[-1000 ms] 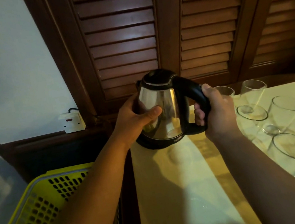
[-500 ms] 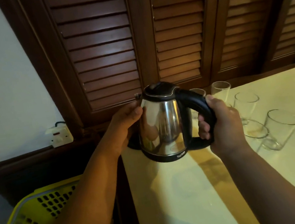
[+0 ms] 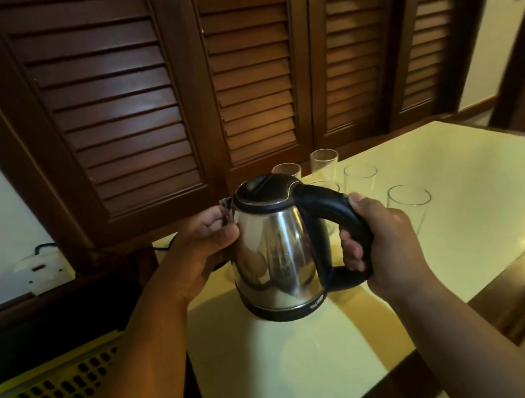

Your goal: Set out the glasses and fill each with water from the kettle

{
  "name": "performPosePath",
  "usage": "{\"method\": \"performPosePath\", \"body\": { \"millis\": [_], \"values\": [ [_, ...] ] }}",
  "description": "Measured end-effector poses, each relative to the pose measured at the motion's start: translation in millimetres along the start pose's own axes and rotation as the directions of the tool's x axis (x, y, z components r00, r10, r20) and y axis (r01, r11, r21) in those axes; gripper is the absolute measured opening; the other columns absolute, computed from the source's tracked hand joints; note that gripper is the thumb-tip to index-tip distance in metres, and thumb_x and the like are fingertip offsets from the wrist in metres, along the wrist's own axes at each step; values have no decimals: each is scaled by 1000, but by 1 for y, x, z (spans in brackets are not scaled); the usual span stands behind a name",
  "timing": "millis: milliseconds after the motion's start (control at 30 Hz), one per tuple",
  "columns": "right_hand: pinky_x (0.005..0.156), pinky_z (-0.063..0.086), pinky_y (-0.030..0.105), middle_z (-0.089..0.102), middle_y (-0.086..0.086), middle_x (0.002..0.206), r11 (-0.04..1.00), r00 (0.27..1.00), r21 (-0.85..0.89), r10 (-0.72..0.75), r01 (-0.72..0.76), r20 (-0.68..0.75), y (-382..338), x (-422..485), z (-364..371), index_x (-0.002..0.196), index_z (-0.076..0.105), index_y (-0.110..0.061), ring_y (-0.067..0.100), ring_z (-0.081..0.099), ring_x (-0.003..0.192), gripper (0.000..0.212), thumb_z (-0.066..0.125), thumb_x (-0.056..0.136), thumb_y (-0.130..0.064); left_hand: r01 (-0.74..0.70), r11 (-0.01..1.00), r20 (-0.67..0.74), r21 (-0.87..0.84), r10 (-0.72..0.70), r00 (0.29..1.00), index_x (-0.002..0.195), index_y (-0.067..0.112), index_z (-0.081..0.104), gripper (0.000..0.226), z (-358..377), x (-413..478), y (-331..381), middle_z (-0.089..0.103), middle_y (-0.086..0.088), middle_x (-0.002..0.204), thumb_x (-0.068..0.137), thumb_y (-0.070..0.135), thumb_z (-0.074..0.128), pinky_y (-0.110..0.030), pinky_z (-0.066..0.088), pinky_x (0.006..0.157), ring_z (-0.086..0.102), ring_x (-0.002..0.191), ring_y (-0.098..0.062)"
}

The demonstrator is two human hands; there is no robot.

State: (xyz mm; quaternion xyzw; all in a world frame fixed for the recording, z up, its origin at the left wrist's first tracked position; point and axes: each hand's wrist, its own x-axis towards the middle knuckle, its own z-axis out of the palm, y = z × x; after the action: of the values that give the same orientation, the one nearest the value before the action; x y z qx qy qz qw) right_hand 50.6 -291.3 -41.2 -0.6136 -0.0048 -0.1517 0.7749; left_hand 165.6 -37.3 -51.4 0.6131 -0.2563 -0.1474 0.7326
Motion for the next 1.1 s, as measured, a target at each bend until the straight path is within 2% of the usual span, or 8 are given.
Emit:
{"method": "performPosePath", "body": {
  "millis": [133,233,467,700,900,1000,1033,1100],
  "values": [
    [48,37,30,46,6,49,1000,1000,-4,-13,14,15,-8,-11,-19,70,71,-16,20,39,41,43,56,93,-48,-28,1000,-2,-8,28,1000,125,-15,52,98,26,-6,-1,71,-14,99,62,48,92,-29,58,70,71,87,-24],
    [49,38,30,46,6,49,1000,1000,-20,-1,1,12,-14,-21,-34,67,70,-16,19,40,41,44,55,94,-48,-31,999,-34,-11,31,999,117,-2,63,82,48,-13,-3,75,-6,95,60,48,93,-27,58,71,72,87,-19],
    [50,36,31,44,6,49,999,1000,-39,-18,18,10,-31,-47,-85,66,67,-13,21,37,41,48,57,93,-51,11,1000,-82,15,-9,997,130,0,60,99,104,-18,-11,74,-10,111,54,54,94,-29,59,74,72,100,-24],
    [49,38,29,43,10,52,997,999,-68,-37,36,-24,-51,-66,-129,66,66,-10,23,37,43,49,54,96,-47,21,1000,-15,19,-21,1000,128,3,63,86,156,-15,-13,71,-25,111,62,52,90,-31,58,70,72,90,-34],
    [48,38,29,44,9,51,997,998,-65,-37,33,-55,-57,-78,-158,65,67,-10,22,36,42,48,55,96,-46,50,997,-19,57,-49,999,133,7,60,90,189,-11,-26,74,-10,121,63,57,87,-30,60,78,73,106,-26],
    [49,40,27,44,10,52,997,997,-69,-41,36,-72,-61,-82,-169,69,68,-9,22,37,43,48,55,96,-46,94,989,-128,111,-79,989,126,29,64,81,200,-8,-33,72,5,126,66,83,69,-34,60,90,71,113,-15],
    [49,40,27,44,10,53,997,996,-69,-39,33,-83,-63,-83,-172,70,69,-8,21,37,43,48,55,96,-46,117,990,-213,76,-98,972,123,32,64,68,201,-4,-35,71,5,128,76,81,61,-37,59,92,70,113,-16],
    [48,40,25,44,11,53,997,993,-76,-39,31,-108,-66,-84,-176,71,69,-6,21,38,43,49,58,97,-47,149,987,-392,-67,-163,905,117,28,65,31,201,6,-37,70,-5,128,101,51,50,-42,58,92,70,111,-23]
  ]
}}
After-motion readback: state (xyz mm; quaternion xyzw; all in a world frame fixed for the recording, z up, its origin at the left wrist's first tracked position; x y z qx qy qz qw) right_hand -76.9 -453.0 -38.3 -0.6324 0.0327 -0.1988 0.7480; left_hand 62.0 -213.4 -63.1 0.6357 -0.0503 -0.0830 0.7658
